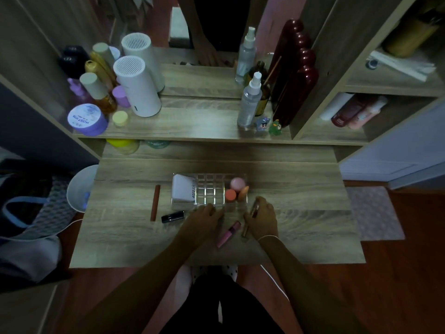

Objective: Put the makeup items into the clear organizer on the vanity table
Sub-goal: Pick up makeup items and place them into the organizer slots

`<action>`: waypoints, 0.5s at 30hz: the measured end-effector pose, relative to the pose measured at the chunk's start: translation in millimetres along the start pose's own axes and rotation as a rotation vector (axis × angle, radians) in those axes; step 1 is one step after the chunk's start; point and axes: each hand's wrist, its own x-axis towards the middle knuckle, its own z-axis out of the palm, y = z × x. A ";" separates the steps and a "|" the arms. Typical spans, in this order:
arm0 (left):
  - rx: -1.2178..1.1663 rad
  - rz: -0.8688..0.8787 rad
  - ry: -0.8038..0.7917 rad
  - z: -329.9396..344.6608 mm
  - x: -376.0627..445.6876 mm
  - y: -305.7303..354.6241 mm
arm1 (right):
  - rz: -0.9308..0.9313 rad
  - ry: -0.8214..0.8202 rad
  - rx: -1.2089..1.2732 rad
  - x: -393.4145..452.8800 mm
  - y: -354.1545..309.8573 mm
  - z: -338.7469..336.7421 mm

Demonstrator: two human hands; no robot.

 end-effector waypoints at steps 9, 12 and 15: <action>-0.128 -0.013 0.083 -15.8 1.1 1.4 | -0.010 0.042 0.053 12.0 3.8 -8.4; -0.180 0.005 0.144 -29.0 0.6 3.7 | 0.006 0.100 0.099 14.2 5.0 -20.0; -0.295 0.005 0.262 -44.8 1.7 3.1 | 0.029 0.171 0.170 16.7 0.0 -39.9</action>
